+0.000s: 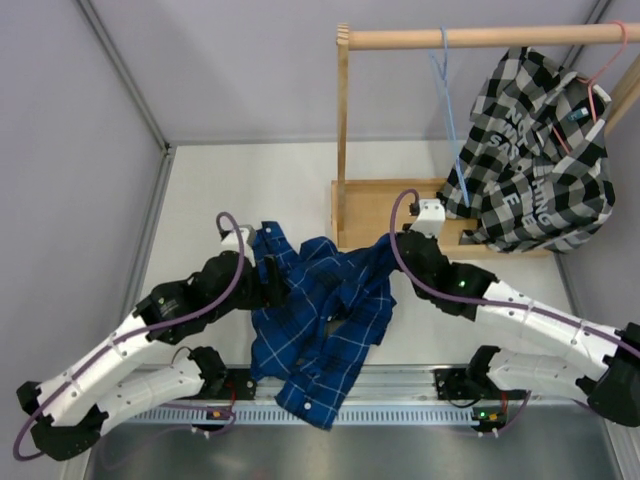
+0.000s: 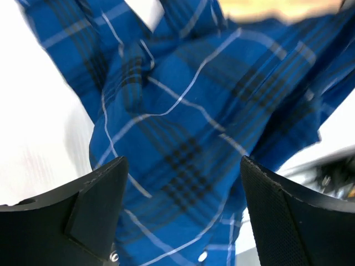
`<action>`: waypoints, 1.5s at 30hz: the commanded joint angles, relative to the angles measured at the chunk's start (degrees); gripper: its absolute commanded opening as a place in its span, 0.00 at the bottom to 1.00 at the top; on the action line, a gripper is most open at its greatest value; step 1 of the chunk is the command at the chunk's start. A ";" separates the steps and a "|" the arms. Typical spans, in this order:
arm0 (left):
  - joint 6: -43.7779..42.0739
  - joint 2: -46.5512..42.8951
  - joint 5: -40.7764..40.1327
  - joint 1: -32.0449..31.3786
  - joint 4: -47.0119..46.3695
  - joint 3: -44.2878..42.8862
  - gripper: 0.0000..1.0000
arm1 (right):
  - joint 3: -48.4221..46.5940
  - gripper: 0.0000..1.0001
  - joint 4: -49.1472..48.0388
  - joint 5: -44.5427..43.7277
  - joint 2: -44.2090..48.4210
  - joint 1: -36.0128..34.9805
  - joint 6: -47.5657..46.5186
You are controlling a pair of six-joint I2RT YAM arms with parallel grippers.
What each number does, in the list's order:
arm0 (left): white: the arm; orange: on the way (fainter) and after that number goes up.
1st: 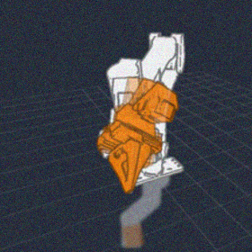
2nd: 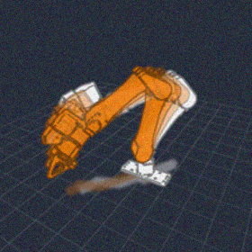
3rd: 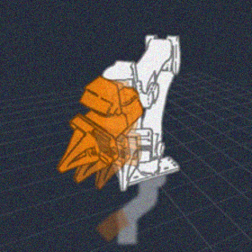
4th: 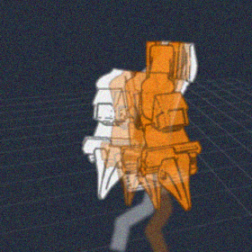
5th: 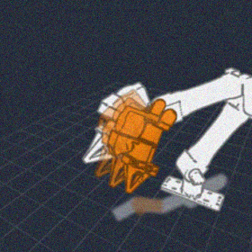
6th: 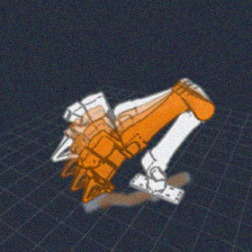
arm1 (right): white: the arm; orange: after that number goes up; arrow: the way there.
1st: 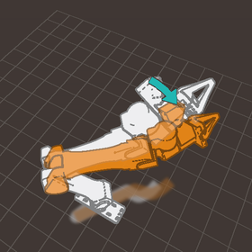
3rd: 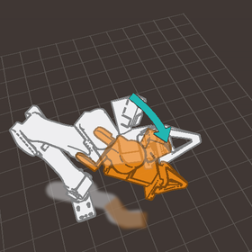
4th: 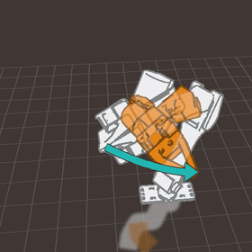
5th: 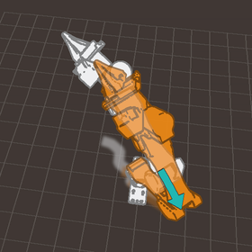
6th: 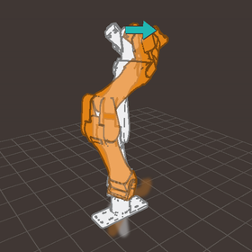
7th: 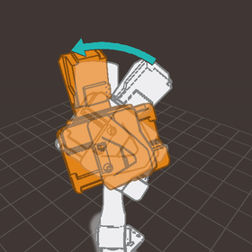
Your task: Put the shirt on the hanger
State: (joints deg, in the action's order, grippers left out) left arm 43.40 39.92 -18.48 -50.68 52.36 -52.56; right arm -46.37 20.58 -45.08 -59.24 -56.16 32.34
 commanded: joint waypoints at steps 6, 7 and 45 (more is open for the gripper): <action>-5.16 -2.21 6.98 -0.21 -2.88 0.43 0.89 | -0.30 0.57 -1.41 19.21 -0.80 10.20 -8.42; -4.73 -3.00 5.92 -0.21 -2.79 0.52 0.91 | -0.21 0.60 -2.55 20.63 0.34 8.72 -11.91; -12.19 -14.96 22.59 -0.21 -23.24 4.48 0.98 | -23.84 0.00 -9.95 5.98 -16.43 -21.45 -42.37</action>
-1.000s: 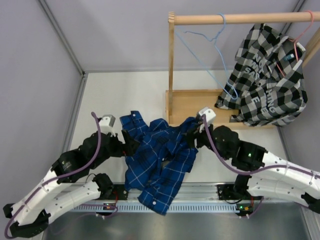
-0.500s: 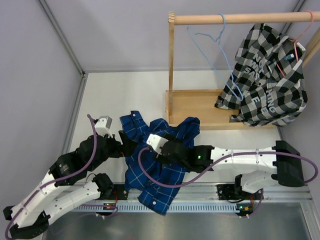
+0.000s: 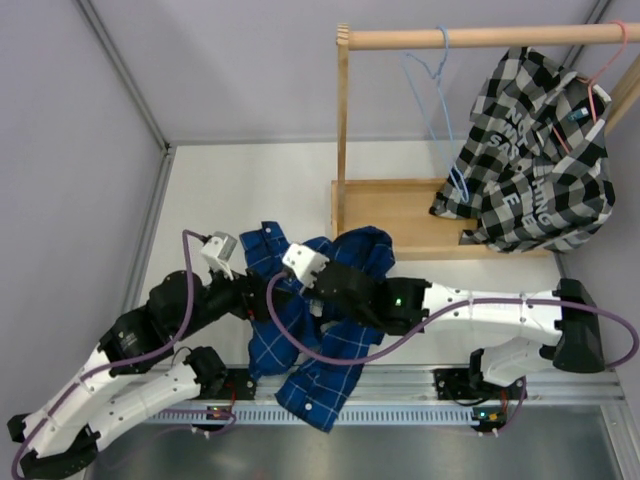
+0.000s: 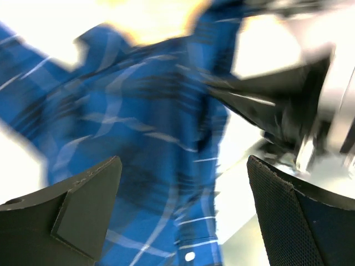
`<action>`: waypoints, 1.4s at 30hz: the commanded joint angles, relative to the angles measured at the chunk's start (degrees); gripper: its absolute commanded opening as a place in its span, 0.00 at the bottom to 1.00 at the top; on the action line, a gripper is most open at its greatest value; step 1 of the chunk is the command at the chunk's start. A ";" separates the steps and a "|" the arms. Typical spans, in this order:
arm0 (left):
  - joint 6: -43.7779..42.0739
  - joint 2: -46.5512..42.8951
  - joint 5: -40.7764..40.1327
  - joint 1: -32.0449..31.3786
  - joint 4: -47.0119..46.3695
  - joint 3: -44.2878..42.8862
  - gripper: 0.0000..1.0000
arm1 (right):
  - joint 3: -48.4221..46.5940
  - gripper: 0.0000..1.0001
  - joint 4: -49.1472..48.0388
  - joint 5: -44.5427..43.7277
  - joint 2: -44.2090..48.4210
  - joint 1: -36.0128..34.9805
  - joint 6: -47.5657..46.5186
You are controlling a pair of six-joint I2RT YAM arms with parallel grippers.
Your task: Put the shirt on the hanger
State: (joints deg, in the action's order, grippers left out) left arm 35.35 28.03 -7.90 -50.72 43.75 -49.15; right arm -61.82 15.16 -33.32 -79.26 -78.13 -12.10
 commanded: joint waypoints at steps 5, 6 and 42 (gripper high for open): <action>-4.24 1.66 13.88 -0.17 -22.91 1.60 0.97 | -21.83 0.00 4.67 -7.38 0.70 8.33 11.38; -4.07 4.55 13.53 -0.17 -23.87 1.51 0.94 | -23.59 0.00 6.53 -7.20 -0.35 9.56 14.96; 7.71 36.40 -36.03 -13.09 -29.07 -2.27 0.34 | -22.20 0.00 8.66 -1.82 -2.04 14.67 23.88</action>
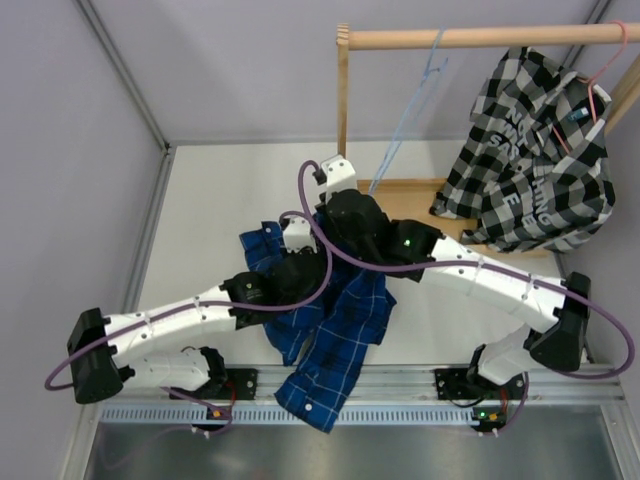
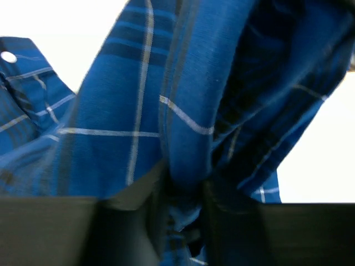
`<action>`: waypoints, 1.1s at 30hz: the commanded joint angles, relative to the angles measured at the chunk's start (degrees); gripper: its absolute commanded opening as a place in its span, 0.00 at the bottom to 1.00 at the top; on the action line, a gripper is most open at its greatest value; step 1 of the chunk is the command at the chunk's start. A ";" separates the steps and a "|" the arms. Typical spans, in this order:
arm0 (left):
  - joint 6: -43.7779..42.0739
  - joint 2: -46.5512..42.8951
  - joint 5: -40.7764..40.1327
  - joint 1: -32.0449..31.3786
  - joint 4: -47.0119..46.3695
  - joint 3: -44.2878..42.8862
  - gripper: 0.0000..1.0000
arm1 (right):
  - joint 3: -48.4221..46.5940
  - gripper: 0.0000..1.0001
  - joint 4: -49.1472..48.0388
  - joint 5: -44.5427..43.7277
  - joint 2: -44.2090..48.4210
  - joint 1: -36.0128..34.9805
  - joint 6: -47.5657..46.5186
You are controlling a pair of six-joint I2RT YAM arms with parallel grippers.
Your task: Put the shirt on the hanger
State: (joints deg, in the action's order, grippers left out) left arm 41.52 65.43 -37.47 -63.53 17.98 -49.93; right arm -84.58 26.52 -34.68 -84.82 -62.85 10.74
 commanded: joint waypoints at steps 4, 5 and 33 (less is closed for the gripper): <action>0.06 -8.28 -9.01 -0.28 -0.68 1.06 0.10 | 5.10 0.00 -2.79 -1.01 6.84 1.67 1.30; 0.06 -10.04 -10.06 -0.28 1.34 0.98 0.05 | 5.82 0.00 -2.79 -0.75 7.47 1.85 1.21; -55.51 8.58 27.27 0.85 22.73 -58.49 0.00 | 1.86 0.00 -1.37 18.53 31.08 -2.19 5.24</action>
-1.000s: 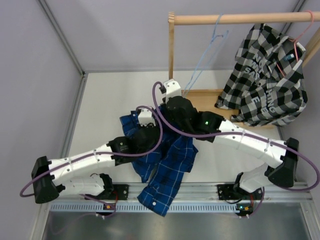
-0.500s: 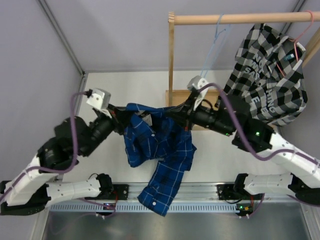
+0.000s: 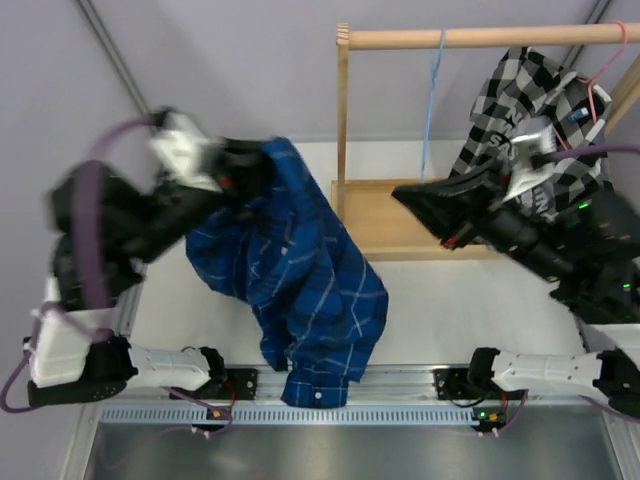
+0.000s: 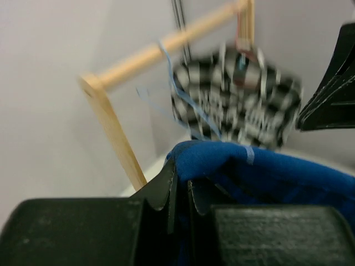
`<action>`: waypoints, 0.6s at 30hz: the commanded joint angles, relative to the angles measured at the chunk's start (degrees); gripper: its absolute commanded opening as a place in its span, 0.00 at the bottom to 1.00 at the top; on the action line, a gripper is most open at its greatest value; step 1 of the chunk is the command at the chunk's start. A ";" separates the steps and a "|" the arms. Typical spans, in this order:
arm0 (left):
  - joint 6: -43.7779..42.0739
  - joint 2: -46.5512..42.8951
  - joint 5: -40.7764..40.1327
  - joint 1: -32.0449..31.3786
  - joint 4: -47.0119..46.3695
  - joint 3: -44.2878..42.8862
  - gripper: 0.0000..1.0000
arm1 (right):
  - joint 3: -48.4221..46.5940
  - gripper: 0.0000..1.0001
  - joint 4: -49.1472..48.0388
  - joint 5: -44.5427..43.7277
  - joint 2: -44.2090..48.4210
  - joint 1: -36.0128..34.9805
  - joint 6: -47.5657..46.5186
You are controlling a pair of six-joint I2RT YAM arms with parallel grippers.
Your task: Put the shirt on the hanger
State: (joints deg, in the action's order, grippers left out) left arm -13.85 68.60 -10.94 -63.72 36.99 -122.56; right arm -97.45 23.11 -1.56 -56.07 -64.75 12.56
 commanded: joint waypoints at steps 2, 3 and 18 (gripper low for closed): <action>6.35 4.18 12.03 7.01 -1.12 23.38 0.00 | 23.05 0.00 0.45 -19.94 5.35 -0.20 5.46; 8.29 4.09 16.52 8.86 -2.53 31.51 0.00 | 29.53 0.03 0.35 -20.14 7.71 -0.20 5.63; 32.21 2.42 19.44 10.55 -26.08 63.23 0.00 | 49.11 0.73 7.55 -18.13 18.38 0.24 9.68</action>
State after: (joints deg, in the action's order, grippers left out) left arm 12.99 73.38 4.84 -53.12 21.50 -60.77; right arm -47.35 29.45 -21.54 -33.91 -64.71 21.91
